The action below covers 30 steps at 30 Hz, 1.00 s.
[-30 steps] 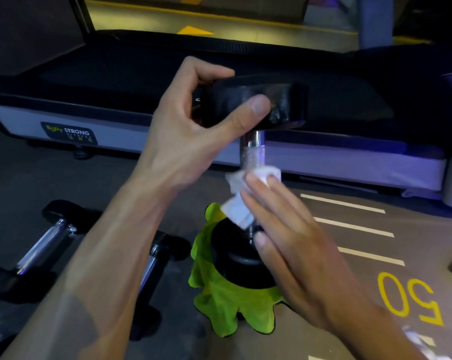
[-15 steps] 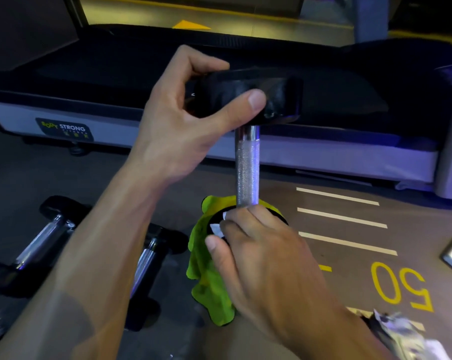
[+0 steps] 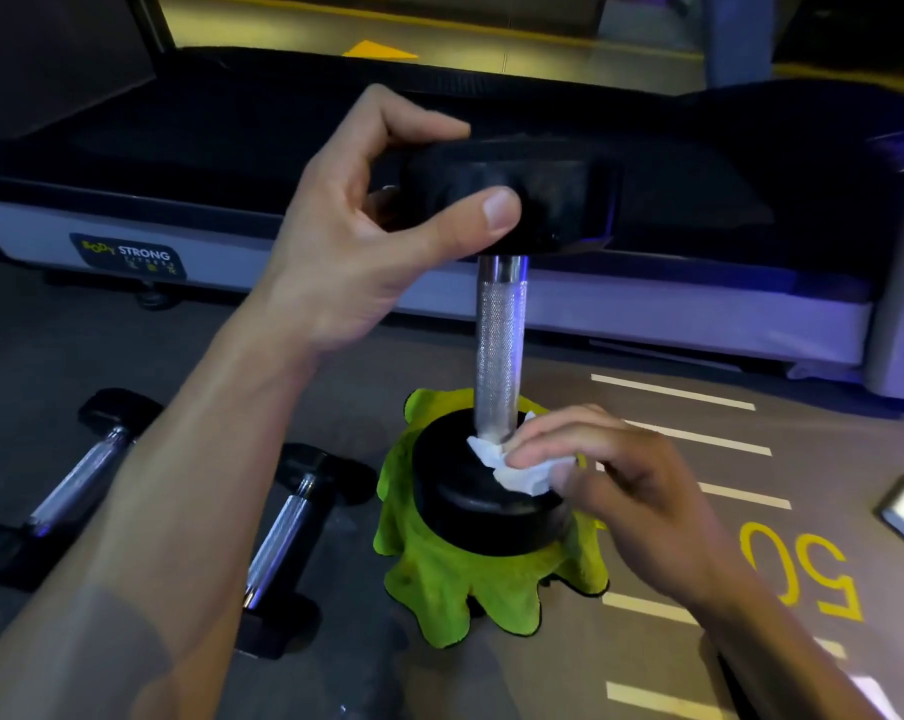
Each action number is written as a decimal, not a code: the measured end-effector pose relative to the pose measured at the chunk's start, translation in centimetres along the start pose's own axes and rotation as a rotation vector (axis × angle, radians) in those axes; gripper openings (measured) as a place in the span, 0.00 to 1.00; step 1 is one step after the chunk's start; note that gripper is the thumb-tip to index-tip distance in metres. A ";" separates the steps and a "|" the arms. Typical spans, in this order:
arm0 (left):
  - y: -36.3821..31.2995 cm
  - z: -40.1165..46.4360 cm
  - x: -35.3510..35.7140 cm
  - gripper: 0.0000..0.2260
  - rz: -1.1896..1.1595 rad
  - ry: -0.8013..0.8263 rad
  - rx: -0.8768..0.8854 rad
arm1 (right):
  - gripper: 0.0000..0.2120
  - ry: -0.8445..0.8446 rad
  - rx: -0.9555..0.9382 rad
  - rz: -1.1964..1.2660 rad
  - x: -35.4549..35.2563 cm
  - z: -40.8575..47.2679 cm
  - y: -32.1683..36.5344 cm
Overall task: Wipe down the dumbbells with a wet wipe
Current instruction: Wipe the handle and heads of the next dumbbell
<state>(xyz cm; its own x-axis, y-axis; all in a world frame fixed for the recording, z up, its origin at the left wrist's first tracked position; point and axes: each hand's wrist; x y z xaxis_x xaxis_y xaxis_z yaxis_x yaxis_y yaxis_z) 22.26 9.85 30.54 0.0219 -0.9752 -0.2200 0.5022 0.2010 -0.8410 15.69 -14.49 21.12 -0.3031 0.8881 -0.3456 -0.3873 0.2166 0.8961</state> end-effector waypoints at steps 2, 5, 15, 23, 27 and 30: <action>0.3 0.1 -0.1 0.18 -0.015 0.023 0.015 | 0.11 -0.024 -0.083 -0.078 0.5 -0.3 0.4; 0.7 0.1 -0.1 0.18 -0.027 0.038 0.040 | 0.10 -0.128 -0.179 -0.181 1.1 -0.3 1.2; 0.6 0.2 0.7 0.18 -0.050 0.043 0.035 | 0.08 -0.235 -0.365 -0.714 -0.6 4.4 3.1; 0.7 0.1 0.8 0.17 -0.072 0.009 0.023 | 0.09 -0.151 -0.331 -0.602 2.0 2.4 1.6; 0.6 0.3 1.2 0.18 -0.041 0.018 0.031 | 0.09 -0.382 -0.411 -0.689 0.7 5.5 3.8; 0.8 0.4 1.0 0.18 -0.070 -0.006 0.008 | 0.15 -0.339 -0.335 -0.692 2.4 3.4 2.2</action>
<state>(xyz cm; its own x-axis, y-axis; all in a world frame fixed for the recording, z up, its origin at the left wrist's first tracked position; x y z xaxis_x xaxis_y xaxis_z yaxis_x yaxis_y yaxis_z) 23.06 9.02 29.84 -0.0078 -0.9874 -0.1581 0.5099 0.1320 -0.8501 17.07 -10.47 23.21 0.3555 0.6842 -0.6368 -0.6441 0.6730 0.3636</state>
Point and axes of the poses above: each hand's wrist, its own z-axis towards the middle knuckle, its own x-axis out of the palm, y = z × x, and after that the axes turned 4 degrees about z, right-handed
